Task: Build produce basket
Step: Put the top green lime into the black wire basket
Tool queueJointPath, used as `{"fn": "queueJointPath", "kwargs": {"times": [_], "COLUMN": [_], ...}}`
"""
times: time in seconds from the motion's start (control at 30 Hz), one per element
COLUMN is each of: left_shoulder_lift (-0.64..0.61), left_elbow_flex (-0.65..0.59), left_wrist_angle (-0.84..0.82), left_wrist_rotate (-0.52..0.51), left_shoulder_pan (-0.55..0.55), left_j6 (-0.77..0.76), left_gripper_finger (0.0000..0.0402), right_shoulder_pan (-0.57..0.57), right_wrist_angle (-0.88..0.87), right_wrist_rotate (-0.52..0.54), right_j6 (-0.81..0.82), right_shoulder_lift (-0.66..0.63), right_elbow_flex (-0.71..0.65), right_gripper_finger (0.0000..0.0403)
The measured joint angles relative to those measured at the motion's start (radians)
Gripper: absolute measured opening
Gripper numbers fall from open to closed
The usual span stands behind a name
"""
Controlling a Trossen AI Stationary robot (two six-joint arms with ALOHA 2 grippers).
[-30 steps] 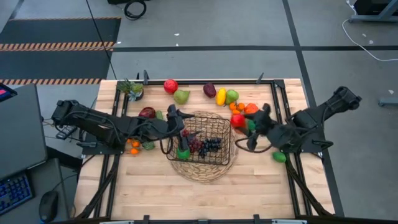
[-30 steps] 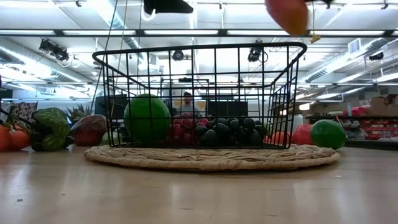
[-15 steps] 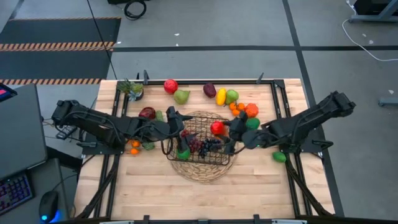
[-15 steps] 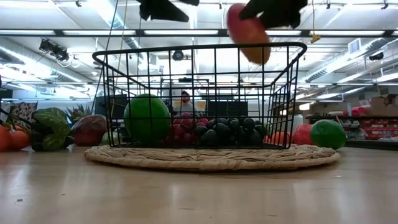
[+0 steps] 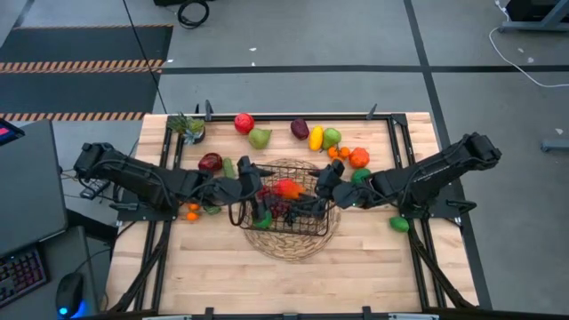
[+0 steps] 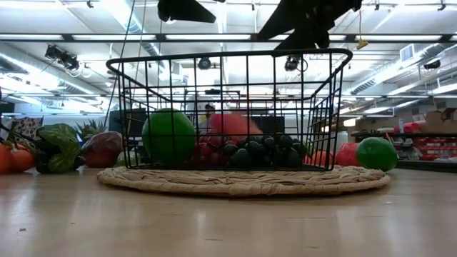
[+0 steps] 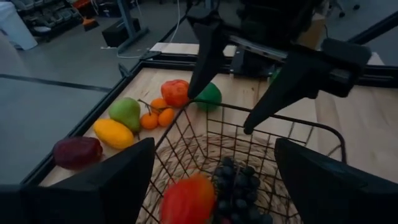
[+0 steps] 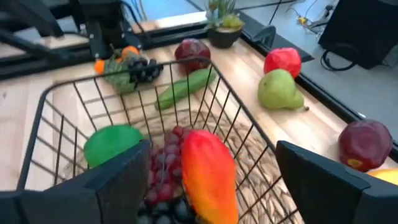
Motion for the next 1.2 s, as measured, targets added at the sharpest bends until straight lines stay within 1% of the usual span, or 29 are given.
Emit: {"fn": "queueJointPath", "kwargs": {"times": [0.13,0.23,0.37,0.4,0.47,0.57,0.63,0.73,0.8,0.9,1.0,1.1,1.2], "left_shoulder_lift": [0.000,0.000,0.000,0.000,0.000,0.000,0.000,0.000,0.000,0.000,0.000,0.000,0.000], "left_elbow_flex": [0.000,0.000,0.000,0.000,0.000,0.000,0.000,0.000,0.000,0.000,0.000,0.000,0.000], "left_wrist_angle": [0.000,0.000,0.010,0.015,0.021,0.023,0.023,0.041,0.056,0.057,0.056,0.054,0.053], "left_wrist_rotate": [-0.001,-0.001,0.000,-0.001,-0.001,-0.001,-0.001,0.000,0.000,0.000,0.000,0.000,0.000], "left_shoulder_pan": [-0.002,-0.002,0.011,0.015,0.022,0.027,0.026,0.023,0.022,0.022,0.018,0.013,0.004], "left_j6": [0.001,0.010,0.086,0.100,0.114,0.111,0.111,0.111,0.111,0.109,0.098,0.093,0.091], "left_gripper_finger": [0.0336,0.0336,0.0336,0.0336,0.0336,0.0336,0.0336,0.0336,0.0336,0.0336,0.0336,0.0336,0.0336], "right_shoulder_pan": [0.008,0.004,-0.004,-0.007,-0.011,-0.024,-0.044,-0.082,-0.103,-0.139,-0.176,-0.209,-0.235], "right_wrist_angle": [0.003,-0.001,-0.015,-0.043,-0.135,-0.329,-0.447,-0.585,-0.643,-0.684,-0.717,-0.755,-0.789], "right_wrist_rotate": [0.006,0.011,0.035,0.042,0.089,0.205,0.247,0.241,0.237,0.207,0.153,0.114,0.102], "right_j6": [0.000,-0.012,-0.026,-0.025,0.008,0.100,0.177,0.294,0.343,0.394,0.455,0.541,0.641], "right_shoulder_lift": [-0.004,-0.015,-0.070,-0.093,-0.140,-0.207,-0.245,-0.269,-0.266,-0.263,-0.260,-0.254,-0.254], "right_elbow_flex": [0.000,0.000,0.000,0.004,0.021,0.042,0.042,0.042,0.030,-0.006,-0.053,-0.101,-0.158], "right_gripper_finger": [0.0376,0.0384,0.0386,0.0386,0.0386,0.0382,0.0379,0.0374,0.0373,0.0373,0.0372,0.0372,0.0372]}}
